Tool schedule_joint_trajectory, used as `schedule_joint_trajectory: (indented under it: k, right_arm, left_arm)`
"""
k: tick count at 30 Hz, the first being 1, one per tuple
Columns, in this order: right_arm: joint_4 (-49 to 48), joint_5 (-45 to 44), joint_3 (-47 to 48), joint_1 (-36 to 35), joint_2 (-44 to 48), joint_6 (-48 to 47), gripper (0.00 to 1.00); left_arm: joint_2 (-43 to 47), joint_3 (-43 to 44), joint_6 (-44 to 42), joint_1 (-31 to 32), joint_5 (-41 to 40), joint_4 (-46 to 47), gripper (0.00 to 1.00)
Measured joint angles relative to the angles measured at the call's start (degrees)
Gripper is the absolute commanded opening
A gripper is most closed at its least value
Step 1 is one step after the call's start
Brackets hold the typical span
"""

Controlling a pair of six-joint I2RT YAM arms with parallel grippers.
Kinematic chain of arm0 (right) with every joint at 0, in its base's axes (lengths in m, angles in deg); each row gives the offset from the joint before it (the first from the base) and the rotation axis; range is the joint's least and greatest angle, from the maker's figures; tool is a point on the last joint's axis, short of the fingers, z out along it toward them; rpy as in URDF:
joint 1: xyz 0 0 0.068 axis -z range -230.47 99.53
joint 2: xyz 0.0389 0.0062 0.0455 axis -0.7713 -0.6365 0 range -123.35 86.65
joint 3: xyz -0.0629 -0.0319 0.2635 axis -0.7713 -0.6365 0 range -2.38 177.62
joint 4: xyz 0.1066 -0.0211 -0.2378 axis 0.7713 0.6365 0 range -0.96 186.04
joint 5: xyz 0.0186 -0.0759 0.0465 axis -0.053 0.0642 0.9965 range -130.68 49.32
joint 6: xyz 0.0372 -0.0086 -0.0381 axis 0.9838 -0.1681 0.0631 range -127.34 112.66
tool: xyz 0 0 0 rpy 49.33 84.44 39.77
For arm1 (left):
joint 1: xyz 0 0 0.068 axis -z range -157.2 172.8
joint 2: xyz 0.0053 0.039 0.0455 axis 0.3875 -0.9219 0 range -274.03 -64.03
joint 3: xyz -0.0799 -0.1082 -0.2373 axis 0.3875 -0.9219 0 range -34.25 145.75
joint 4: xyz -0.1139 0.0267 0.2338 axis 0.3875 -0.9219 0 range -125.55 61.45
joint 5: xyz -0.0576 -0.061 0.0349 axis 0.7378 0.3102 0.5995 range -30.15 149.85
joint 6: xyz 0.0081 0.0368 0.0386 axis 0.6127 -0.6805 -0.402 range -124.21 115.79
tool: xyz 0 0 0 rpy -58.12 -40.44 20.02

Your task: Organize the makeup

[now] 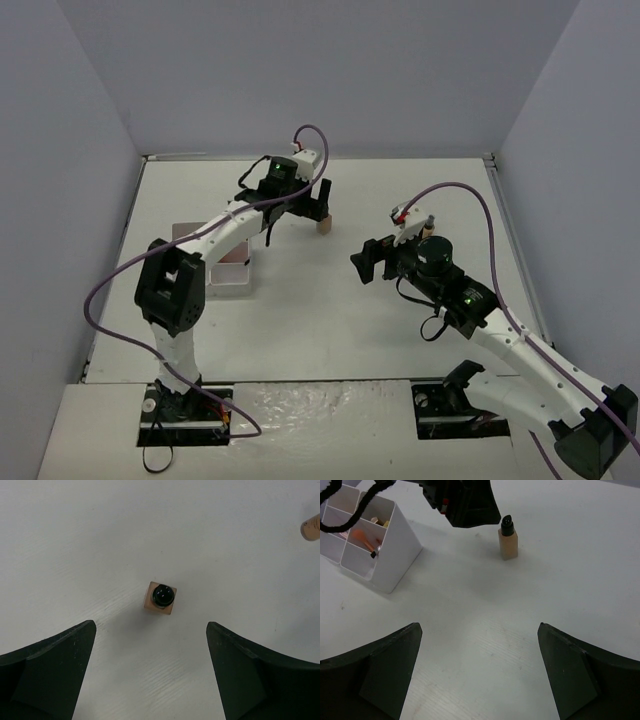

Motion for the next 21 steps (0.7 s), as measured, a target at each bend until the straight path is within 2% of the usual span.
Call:
schedule_joint_trajectory:
  k: [8, 21]
  right_arm:
    - [2.8, -0.8, -0.4, 0.0, 0.3, 0.5, 0.99]
    - [3.8, -1.6, -1.1, 0.0, 1.1, 0.6, 0.99]
  left_arm:
    - [-9.4, 6.2, -1.4, 1.7, 1.2, 1.4, 0.71]
    - [-12.8, 7.6, -2.3, 2.6, 0.8, 2.3, 0.53]
